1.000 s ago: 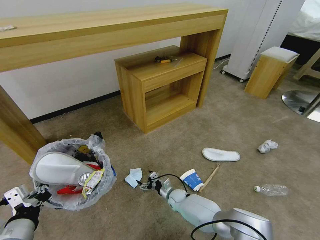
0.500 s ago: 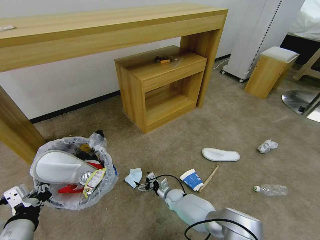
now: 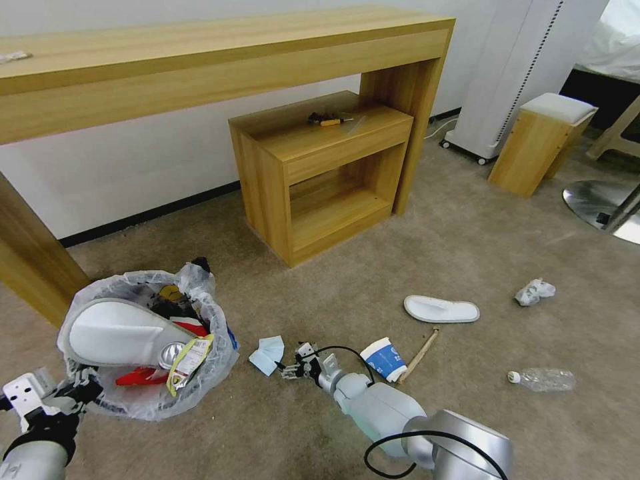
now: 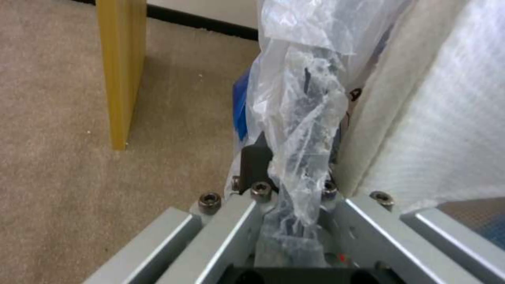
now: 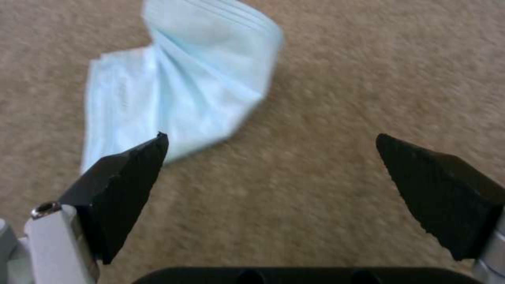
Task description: Pick up the trash bin and place the garbage on the floor into it.
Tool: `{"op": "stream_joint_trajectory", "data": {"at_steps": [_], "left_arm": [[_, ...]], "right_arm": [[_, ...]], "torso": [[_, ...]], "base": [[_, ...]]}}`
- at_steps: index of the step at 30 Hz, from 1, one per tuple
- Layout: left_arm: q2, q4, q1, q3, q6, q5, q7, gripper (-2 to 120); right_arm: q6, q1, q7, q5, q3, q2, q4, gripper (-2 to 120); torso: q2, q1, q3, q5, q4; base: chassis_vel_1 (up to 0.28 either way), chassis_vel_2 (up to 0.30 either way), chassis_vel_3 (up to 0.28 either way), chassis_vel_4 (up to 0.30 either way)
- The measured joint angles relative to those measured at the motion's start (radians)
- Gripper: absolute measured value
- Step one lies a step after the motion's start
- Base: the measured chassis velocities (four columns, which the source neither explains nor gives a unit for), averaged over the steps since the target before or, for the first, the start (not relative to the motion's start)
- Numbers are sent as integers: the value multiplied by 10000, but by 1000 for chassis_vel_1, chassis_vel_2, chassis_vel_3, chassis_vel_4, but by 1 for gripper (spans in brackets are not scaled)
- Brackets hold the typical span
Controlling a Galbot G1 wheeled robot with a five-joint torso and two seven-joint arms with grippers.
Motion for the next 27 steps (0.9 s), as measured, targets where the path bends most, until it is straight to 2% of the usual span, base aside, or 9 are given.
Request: {"op": "stream_joint_trajectory", "data": {"at_steps": [15,27], "left_arm": [[-74,-198,110,-7,-1,35,19,0],[-119,-137,67,39,-23,75,46,0]], "right_arm": [[-30,156,15,-380,216,-11,-138,100],[-22,262,186,277,-396,-15,567,100]], "torso": [[0,0,0,0,0],[0,0,0,-2,-1]], "base": [[0,0,0,0],[0,0,0,0]]}}
